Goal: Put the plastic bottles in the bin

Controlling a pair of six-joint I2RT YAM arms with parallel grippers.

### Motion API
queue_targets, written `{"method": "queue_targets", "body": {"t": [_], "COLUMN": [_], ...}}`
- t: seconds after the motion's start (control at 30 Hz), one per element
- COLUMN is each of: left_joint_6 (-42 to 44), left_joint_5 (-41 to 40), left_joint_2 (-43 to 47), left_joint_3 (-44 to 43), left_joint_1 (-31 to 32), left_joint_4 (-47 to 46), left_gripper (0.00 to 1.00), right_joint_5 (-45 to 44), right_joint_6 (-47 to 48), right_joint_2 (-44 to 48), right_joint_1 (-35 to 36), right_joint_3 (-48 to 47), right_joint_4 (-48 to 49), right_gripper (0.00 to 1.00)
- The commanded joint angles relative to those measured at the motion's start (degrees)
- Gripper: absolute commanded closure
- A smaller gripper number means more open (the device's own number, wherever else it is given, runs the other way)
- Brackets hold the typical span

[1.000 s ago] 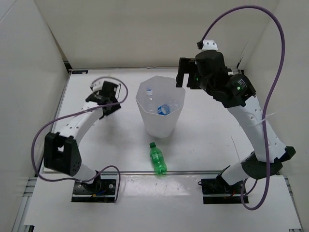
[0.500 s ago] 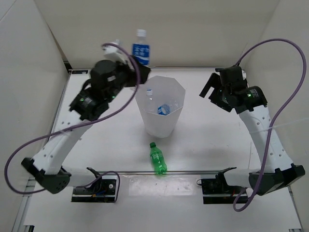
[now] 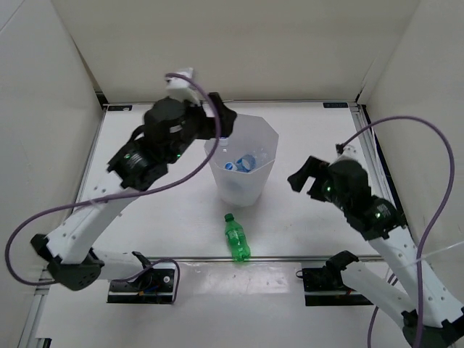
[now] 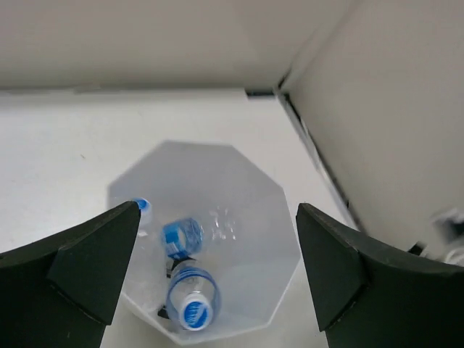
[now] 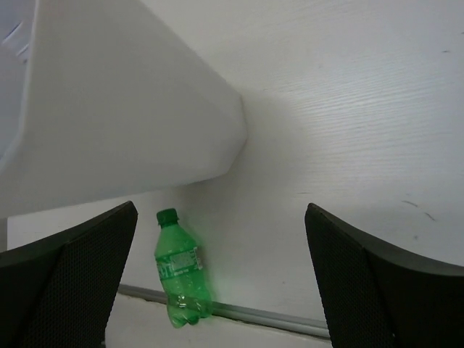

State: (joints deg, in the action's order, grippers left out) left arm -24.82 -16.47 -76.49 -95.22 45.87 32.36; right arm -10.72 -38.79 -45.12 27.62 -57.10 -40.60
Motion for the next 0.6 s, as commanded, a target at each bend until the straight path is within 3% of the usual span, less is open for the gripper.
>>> {"method": "queue_targets", "body": {"t": [0.0, 0.07, 0.2, 0.4, 0.57], "left_joint_6": [0.47, 0.47, -0.57, -8.48, -18.48], "left_joint_5": [-12.86, -20.57, -27.11, -33.36, -34.68], "left_joint_2": [8.97, 11.26, 14.44, 18.21, 23.31], "left_joint_3": [-0.69, 2.57, 6.80, 10.05, 14.18], "left_joint_1": [-0.08, -0.69, -2.79, -2.80, -2.80], "left_joint_4": [-1.51, -0.46, 6.73, 17.99, 25.80], "left_gripper": [0.00, 0.00, 0.00, 0.00, 0.00], "right_joint_5": [0.69, 3.06, 1.23, -2.71, -6.67], "right_joint_6": [2.49, 4.32, 12.92, 19.00, 18.06], "right_joint_2": [7.31, 11.44, 10.68, -1.61, -14.19], "right_joint_1": [7.42, 11.21, 24.04, 40.55, 43.31], "right_joint_3": [10.55, 16.20, 23.78, 24.59, 19.58], "right_joint_4": [10.52, 17.00, 23.54, 31.18, 31.72], "right_gripper": [0.00, 0.00, 0.00, 0.00, 0.00]}}
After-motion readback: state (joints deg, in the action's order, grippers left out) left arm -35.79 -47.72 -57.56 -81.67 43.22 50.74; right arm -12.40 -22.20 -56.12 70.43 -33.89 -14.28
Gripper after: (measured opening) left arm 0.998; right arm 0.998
